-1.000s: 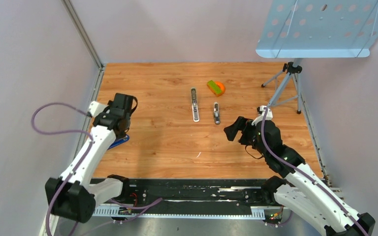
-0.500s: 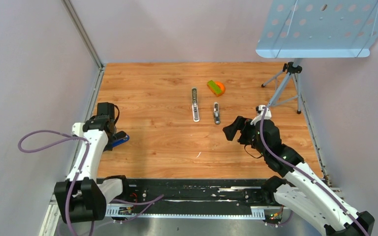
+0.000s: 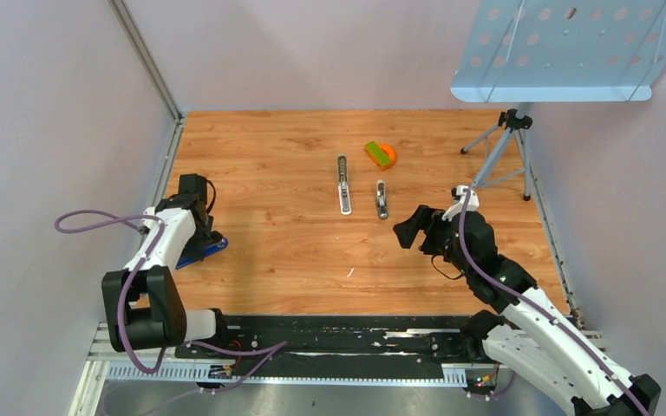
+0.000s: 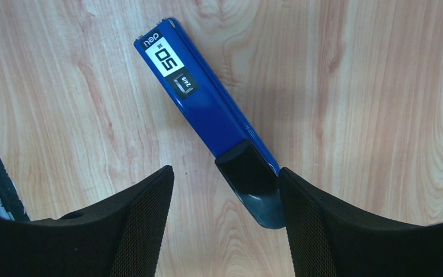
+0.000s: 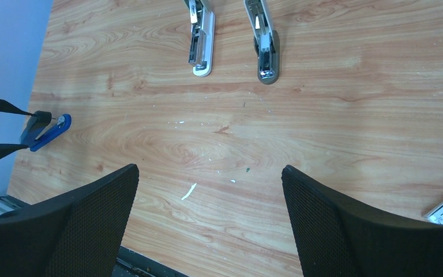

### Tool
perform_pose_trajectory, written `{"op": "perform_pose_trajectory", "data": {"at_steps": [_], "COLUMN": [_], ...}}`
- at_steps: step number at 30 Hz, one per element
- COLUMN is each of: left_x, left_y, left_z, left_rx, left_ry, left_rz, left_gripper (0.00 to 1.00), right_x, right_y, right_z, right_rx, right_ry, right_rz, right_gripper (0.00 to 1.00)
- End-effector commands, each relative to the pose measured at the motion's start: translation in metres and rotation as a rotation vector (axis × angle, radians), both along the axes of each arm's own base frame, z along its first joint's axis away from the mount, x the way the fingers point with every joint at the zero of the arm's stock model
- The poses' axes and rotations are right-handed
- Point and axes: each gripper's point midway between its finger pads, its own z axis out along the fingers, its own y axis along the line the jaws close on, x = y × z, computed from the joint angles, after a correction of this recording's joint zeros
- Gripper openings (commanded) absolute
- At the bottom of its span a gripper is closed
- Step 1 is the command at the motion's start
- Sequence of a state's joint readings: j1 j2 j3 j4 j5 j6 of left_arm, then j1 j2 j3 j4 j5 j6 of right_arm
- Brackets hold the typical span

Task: Load the staples into the stapler

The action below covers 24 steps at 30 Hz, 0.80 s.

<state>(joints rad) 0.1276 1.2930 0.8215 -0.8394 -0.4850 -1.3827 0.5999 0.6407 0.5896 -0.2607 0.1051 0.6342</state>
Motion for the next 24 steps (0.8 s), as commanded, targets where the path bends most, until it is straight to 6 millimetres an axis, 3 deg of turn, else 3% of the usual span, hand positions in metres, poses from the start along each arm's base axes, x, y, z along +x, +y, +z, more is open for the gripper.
{"op": "perform_pose_trajectory", "data": {"at_steps": [1, 10, 24], "left_x": [0.008, 0.012, 0.012], "left_y": [-0.001, -0.003, -0.012], "left_z": [-0.002, -0.010, -0.003], "left_rx": [-0.019, -0.038, -0.072], "left_ry": [0.014, 0.043, 0.045], "left_rz": [-0.019, -0.042, -0.116], "left_gripper": [0.70, 0.70, 0.23], "right_x": [0.001, 0.002, 0.000], "right_y": [-0.001, -0.002, -0.001], "right_z": [0.001, -0.001, -0.004], "right_rx": [-0.012, -0.020, -0.007], "right_ry": [-0.008, -0.008, -0.001], "right_rz": [0.004, 0.002, 0.003], "right_gripper": [0.97, 0.97, 0.97]}}
